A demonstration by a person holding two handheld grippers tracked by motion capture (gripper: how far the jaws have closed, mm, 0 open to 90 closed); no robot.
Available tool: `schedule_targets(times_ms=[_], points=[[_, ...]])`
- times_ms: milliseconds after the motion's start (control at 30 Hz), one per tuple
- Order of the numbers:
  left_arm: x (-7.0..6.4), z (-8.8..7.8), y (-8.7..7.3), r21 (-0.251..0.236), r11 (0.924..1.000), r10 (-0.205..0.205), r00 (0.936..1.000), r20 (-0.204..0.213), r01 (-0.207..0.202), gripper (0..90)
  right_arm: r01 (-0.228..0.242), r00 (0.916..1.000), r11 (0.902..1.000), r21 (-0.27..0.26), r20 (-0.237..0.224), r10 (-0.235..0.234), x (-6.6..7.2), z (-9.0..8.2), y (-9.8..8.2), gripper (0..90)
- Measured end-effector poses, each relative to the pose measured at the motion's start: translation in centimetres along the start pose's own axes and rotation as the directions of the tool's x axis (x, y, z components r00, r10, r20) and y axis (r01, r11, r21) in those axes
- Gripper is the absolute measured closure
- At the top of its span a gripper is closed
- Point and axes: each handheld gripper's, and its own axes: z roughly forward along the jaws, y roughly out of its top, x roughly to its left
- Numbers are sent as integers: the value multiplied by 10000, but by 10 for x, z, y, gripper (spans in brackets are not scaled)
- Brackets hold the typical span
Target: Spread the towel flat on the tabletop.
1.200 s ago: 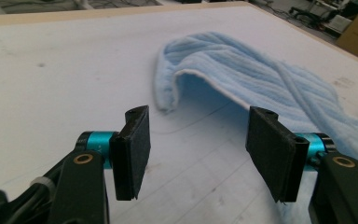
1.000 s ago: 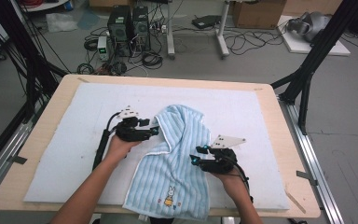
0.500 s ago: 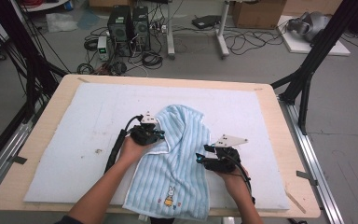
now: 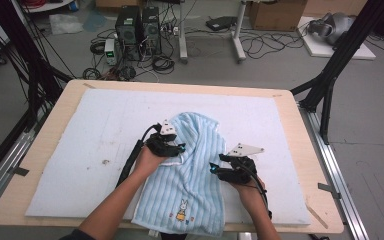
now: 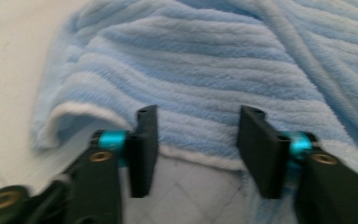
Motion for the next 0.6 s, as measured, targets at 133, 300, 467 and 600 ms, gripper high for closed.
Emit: schedule_targets(times_ms=[133,300,467,600], points=[[0,-2,0,57,10000,-14,9996,278,12,874,107,9999,9998,174,-102,-105,2,3,-1,478],[16,-20,-13,241,9974,-683,9975,181,678,876,290,9980,9979,584,-585,-256,9,12,-2,518],[33,-46,-33,286,9940,-1050,9943,-176,1055,876,1173,9888,9848,1285,-1075,-1037,26,24,-1,694],[46,-64,-46,213,9902,-1371,9895,-463,1382,876,1413,9823,9790,1466,-1433,-1204,33,26,2,838]])
